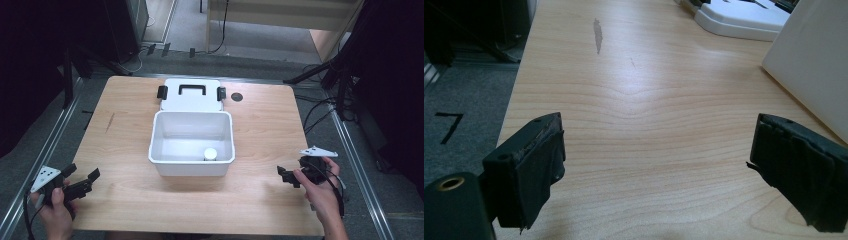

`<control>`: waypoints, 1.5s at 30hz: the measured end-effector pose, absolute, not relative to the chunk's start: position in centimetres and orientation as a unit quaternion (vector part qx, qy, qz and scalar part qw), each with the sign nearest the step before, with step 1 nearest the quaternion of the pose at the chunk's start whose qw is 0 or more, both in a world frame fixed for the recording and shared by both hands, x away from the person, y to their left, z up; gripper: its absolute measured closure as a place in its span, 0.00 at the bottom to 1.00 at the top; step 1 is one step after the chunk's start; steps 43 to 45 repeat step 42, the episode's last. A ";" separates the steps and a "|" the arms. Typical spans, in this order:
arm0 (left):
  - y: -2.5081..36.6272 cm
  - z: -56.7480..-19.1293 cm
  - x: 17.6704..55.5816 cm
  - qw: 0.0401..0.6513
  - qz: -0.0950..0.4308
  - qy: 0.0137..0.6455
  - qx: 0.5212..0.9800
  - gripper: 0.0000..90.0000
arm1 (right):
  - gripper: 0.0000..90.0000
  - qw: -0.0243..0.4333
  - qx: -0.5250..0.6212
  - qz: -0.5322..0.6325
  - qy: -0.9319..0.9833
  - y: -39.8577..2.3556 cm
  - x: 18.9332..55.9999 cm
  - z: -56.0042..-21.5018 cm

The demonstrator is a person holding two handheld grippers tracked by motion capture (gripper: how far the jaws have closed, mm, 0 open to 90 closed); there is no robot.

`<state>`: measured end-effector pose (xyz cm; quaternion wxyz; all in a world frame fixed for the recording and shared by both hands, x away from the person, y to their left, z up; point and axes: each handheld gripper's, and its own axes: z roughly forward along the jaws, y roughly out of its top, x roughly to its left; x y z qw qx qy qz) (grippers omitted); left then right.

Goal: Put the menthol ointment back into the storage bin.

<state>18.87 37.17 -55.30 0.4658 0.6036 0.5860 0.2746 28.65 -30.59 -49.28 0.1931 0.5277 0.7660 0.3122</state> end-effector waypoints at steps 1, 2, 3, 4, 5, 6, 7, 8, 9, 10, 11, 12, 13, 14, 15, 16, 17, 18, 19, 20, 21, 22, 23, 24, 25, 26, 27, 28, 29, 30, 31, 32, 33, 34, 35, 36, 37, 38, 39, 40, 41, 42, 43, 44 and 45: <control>37.2 -55.3 18.9 0.465 0.274 0.586 0.604 0.09 | 0.00 0.196 0.530 0.321 0.760 -30.9 28.4 -49.6; 37.2 -55.3 18.9 0.465 0.274 0.586 0.604 0.09 | 0.00 0.201 0.532 0.327 0.755 -31.2 28.2 -49.9; 37.2 -55.3 18.9 0.465 0.274 0.585 0.605 0.09 | 0.00 0.205 0.535 0.341 0.745 -31.6 27.8 -50.6; 37.2 -55.3 18.8 0.465 0.275 0.586 0.604 0.09 | 0.00 0.205 0.535 0.341 0.745 -31.6 27.8 -50.6; 37.2 -55.3 18.8 0.465 0.275 0.585 0.604 0.09 | 0.00 0.205 0.536 0.350 0.741 -31.9 27.5 -50.9; 37.2 -55.3 18.8 0.466 0.275 0.585 0.604 0.09 | 0.00 0.206 0.537 0.359 0.735 -32.1 27.3 -51.2; 37.2 -55.3 18.8 0.467 0.275 0.586 0.603 0.09 | 0.00 0.210 0.539 0.366 0.729 -32.4 27.0 -51.5; 37.2 -55.3 18.8 0.468 0.275 0.587 0.601 0.09 | 0.00 0.213 0.543 0.371 0.722 -32.7 26.8 -51.8; 37.2 -55.3 18.8 0.468 0.275 0.587 0.601 0.09 | 0.00 0.216 0.545 0.377 0.717 -33.0 26.6 -52.1; 37.2 -55.3 18.8 0.468 0.275 0.587 0.600 0.09 | 0.00 0.217 0.548 0.383 0.712 -33.3 26.5 -52.4; 37.2 -55.3 18.8 0.468 0.275 0.587 0.601 0.09 | 0.00 0.221 0.550 0.385 0.708 -33.5 26.2 -52.6; 37.2 -55.3 18.8 0.467 0.276 0.586 0.601 0.09 | 0.00 0.223 0.549 0.389 0.705 -33.8 26.1 -52.9; 37.2 -55.3 18.8 0.467 0.276 0.586 0.602 0.09 | 0.00 0.223 0.552 0.394 0.701 -34.0 25.8 -53.1; 37.2 -55.3 18.8 0.468 0.277 0.587 0.600 0.09 | 0.00 0.227 0.550 0.400 0.697 -34.2 25.6 -53.3; 37.2 -55.3 18.8 0.468 0.277 0.587 0.600 0.09 | 0.00 0.229 0.552 0.403 0.693 -34.4 25.4 -53.5; 37.2 -55.3 18.8 0.467 0.276 0.587 0.600 0.09 | 0.00 0.231 0.551 0.407 0.691 -34.6 25.2 -53.6; 37.2 -55.3 18.8 0.467 0.277 0.587 0.600 0.09 | 0.00 0.233 0.553 0.411 0.687 -34.7 25.0 -53.7; 37.2 -55.3 18.8 0.466 0.277 0.586 0.602 0.09 | 0.00 0.237 0.553 0.415 0.683 -34.9 24.9 -53.8; 37.1 -55.3 18.8 0.465 0.277 0.586 0.603 0.09 | 0.00 0.236 0.555 0.419 0.679 -35.1 24.8 -53.9; 37.1 -55.3 18.8 0.465 0.278 0.586 0.603 0.09 | 0.00 0.234 0.556 0.424 0.676 -35.4 24.7 -54.0; 37.1 -55.3 18.8 0.465 0.278 0.586 0.603 0.09 | 0.00 0.235 0.557 0.427 0.673 -35.6 24.6 -54.0; 37.1 -55.3 18.8 0.465 0.279 0.586 0.603 0.09 | 0.00 0.235 0.558 0.429 0.671 -35.8 24.5 -54.1; 37.1 -55.3 18.8 0.465 0.279 0.586 0.603 0.09 | 0.00 0.236 0.557 0.431 0.669 -36.0 24.4 -54.2; 37.1 -55.3 18.8 0.464 0.279 0.586 0.603 0.09 | 0.00 0.236 0.560 0.433 0.666 -36.1 24.2 -54.3; 37.1 -55.3 18.8 0.465 0.279 0.586 0.603 0.09 | 0.00 0.238 0.560 0.434 0.665 -36.2 24.1 -54.3; 37.1 -55.3 18.8 0.464 0.279 0.586 0.603 0.09 | 0.00 0.241 0.560 0.435 0.663 -36.3 24.0 -54.5; 37.1 -55.3 18.8 0.464 0.279 0.586 0.602 0.09 | 0.00 0.239 0.563 0.435 0.661 -36.6 23.9 -54.7; 37.1 -55.3 18.8 0.464 0.279 0.586 0.603 0.09 | 0.00 0.239 0.563 0.435 0.661 -36.6 23.9 -54.7; 37.0 -55.3 18.8 0.463 0.279 0.586 0.604 0.09 | 0.00 0.239 0.562 0.444 0.656 -36.9 23.7 -54.7; 37.0 -55.3 18.8 0.462 0.280 0.585 0.604 0.09 | 0.00 0.239 0.562 0.444 0.656 -36.9 23.7 -54.7; 37.0 -55.3 18.8 0.462 0.280 0.585 0.604 0.09 | 0.00 0.239 0.564 0.443 0.655 -37.1 23.7 -54.7; 37.0 -55.3 18.8 0.462 0.280 0.585 0.604 0.09 | 0.00 0.238 0.564 0.446 0.653 -37.2 23.7 -54.7; 37.0 -55.3 18.8 0.462 0.280 0.585 0.605 0.09 | 0.00 0.234 0.565 0.451 0.650 -37.4 23.6 -54.7; 37.0 -55.3 18.8 0.462 0.280 0.584 0.605 0.09 | 0.00 0.234 0.565 0.451 0.650 -37.4 23.6 -54.7; 37.0 -55.3 18.8 0.462 0.280 0.584 0.606 0.09 | 0.00 0.234 0.564 0.453 0.650 -37.4 23.6 -54.7; 37.0 -55.3 18.8 0.462 0.280 0.584 0.606 0.09 | 0.00 0.234 0.562 0.454 0.651 -37.4 23.6 -54.7; 37.0 -55.3 18.8 0.462 0.280 0.583 0.607 0.09 | 0.00 0.240 0.561 0.458 0.646 -37.4 23.6 -54.7; 37.0 -55.3 18.8 0.462 0.279 0.583 0.607 0.09 | 0.00 0.245 0.566 0.463 0.637 -37.5 23.5 -54.7; 37.0 -55.3 18.8 0.462 0.280 0.582 0.608 0.09 | 0.01 0.246 0.568 0.466 0.632 -37.6 23.4 -54.6; 36.9 -55.3 18.8 0.462 0.280 0.582 0.608 0.09 | 0.02 0.251 0.565 0.470 0.630 -37.6 23.3 -54.6; 36.9 -55.3 18.8 0.461 0.280 0.582 0.609 0.09 | 0.02 0.254 0.563 0.472 0.629 -37.6 23.3 -54.6; 36.9 -55.3 18.8 0.460 0.280 0.582 0.609 0.09 | 0.02 0.255 0.560 0.473 0.631 -37.6 23.2 -54.6; 36.9 -55.3 18.8 0.460 0.280 0.582 0.609 0.09 | 0.02 0.255 0.560 0.473 0.631 -37.6 23.2 -54.6; 36.9 -55.3 18.8 0.460 0.280 0.582 0.609 0.09 | 0.02 0.255 0.560 0.473 0.631 -37.6 23.2 -54.6; 36.9 -55.3 18.8 0.460 0.280 0.582 0.609 0.09 | 0.02 0.255 0.560 0.473 0.631 -37.6 23.2 -54.6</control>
